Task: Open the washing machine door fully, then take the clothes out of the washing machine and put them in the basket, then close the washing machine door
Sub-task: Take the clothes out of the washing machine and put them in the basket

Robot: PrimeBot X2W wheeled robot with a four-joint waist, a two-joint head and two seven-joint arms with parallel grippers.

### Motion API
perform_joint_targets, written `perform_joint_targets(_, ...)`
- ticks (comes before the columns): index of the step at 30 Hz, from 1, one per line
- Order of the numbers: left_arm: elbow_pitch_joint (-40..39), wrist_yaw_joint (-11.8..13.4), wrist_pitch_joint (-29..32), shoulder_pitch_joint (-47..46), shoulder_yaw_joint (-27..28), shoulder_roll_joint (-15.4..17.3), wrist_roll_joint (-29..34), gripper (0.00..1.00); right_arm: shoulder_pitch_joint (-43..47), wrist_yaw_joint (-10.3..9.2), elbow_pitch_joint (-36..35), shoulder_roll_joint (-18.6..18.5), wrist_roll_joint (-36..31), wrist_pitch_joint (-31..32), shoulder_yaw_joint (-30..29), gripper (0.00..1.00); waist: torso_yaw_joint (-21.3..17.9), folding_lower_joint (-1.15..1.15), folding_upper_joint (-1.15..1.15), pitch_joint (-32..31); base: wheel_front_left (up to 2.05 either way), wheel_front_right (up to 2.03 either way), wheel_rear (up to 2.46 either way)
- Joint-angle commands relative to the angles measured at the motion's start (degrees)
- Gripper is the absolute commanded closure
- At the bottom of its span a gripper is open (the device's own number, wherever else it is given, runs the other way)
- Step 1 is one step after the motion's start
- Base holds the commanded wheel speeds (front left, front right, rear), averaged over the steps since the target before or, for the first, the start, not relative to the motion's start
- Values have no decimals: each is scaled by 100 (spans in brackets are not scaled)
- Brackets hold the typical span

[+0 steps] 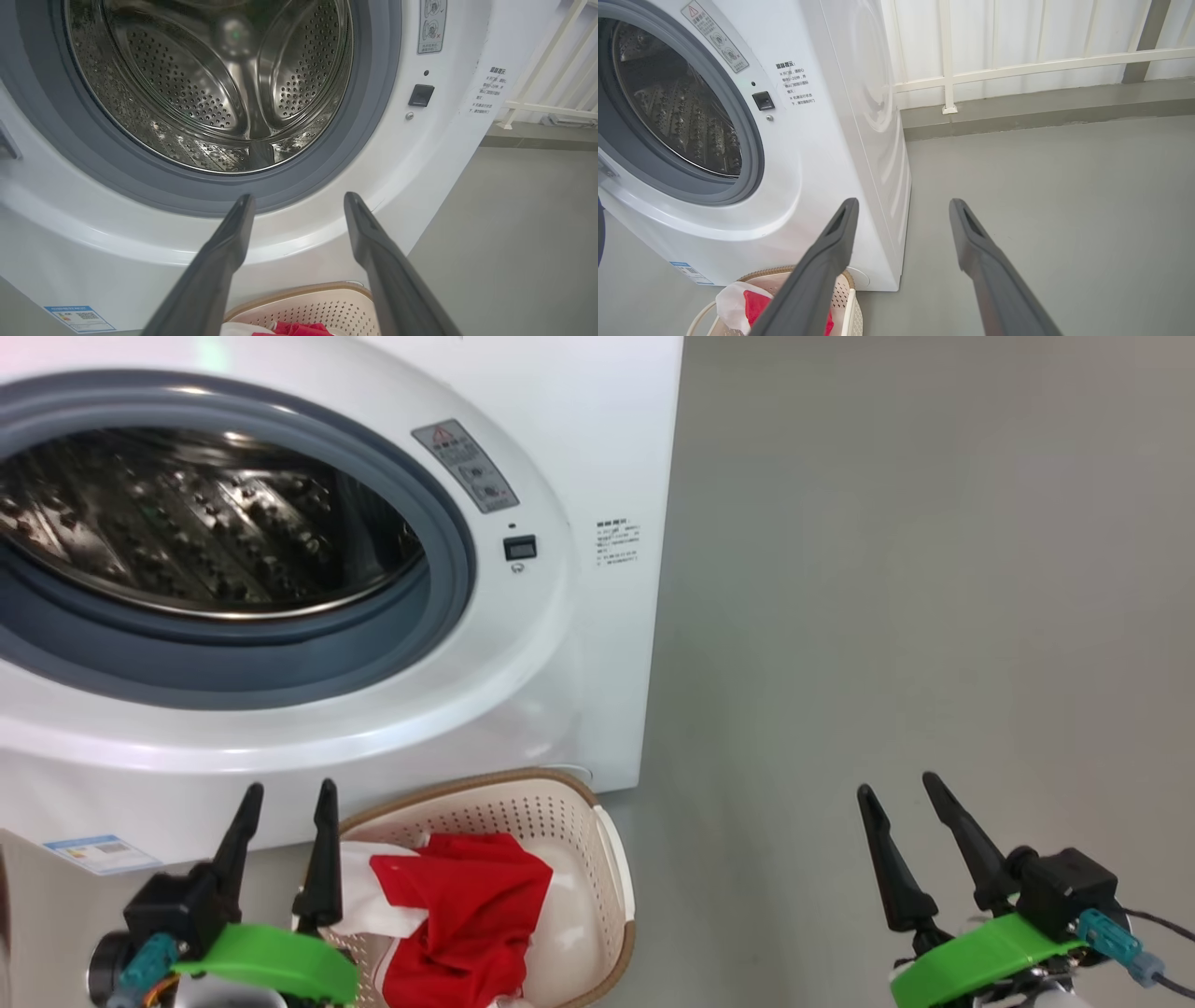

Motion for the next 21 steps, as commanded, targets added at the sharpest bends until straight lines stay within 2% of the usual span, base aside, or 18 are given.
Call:
perform_joint_targets(1,-245,-31,-28,113,210,74,69,0,36,36,-125,-88,-2,-37,120,0,50,0,0,-166,0,0,0)
perform_joint_targets(21,-1223,-31,-28,1208,600,47,121,0,529,36,-206,-129,14,-37,6,0,119,0,0,-523,0,0,0)
